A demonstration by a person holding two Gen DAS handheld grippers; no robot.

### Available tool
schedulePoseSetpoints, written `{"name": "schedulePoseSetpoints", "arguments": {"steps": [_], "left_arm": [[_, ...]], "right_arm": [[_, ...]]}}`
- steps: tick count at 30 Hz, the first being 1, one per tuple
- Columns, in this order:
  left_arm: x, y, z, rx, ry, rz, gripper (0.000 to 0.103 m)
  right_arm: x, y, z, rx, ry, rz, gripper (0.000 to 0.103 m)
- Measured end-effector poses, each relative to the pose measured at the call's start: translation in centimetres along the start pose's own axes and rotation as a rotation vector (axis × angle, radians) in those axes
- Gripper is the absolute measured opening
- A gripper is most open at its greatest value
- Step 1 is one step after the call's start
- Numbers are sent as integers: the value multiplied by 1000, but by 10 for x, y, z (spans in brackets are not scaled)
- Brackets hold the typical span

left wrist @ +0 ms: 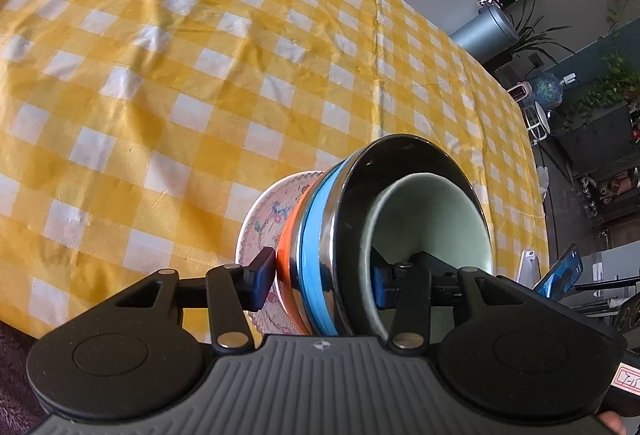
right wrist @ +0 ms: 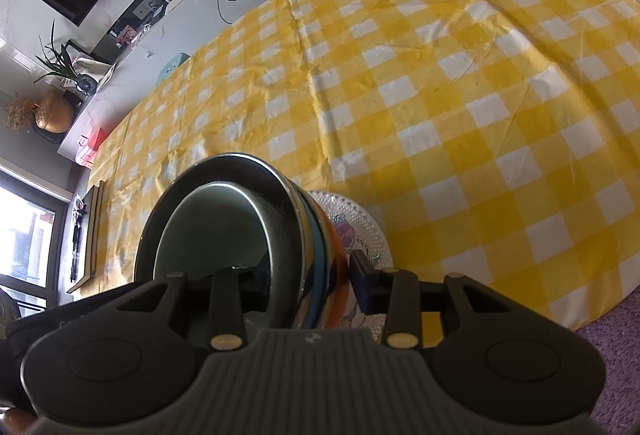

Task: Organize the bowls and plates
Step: 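Lower the bowl stack onto the plates and open both grippers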

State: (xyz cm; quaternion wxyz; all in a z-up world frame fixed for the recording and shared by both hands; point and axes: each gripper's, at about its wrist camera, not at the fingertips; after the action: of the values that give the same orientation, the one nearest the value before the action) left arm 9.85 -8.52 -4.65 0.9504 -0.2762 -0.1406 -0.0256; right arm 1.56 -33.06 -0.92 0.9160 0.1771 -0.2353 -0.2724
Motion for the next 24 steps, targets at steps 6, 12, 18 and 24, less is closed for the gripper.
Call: {"name": "schedulePoseSetpoints", "arguments": {"steps": [6, 12, 18, 24], "left_arm": [[0, -4, 14, 14, -61, -51, 66], [-7, -9, 41, -5, -115, -134, 69], [-25, -21, 78, 33, -268, -317, 69], [-56, -28, 102, 163, -411, -490, 69]], "right_arm": [[-3, 13, 9, -66, -69, 91, 56], [-8, 24, 27, -76, -148, 167, 59], [-28, 45, 58, -104, -300, 328, 63], [-60, 55, 77, -104, -383, 441, 65]]}}
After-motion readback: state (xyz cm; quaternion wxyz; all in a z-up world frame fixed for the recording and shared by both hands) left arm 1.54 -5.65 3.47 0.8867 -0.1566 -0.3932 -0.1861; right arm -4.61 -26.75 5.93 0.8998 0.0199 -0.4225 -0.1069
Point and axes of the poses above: each gripper's, at about its wrist camera, not at the fingertips, and z roughly against the way its jaws point, y to its left, x to its top, and after that the axes turned 1 degree about -x, right-handed
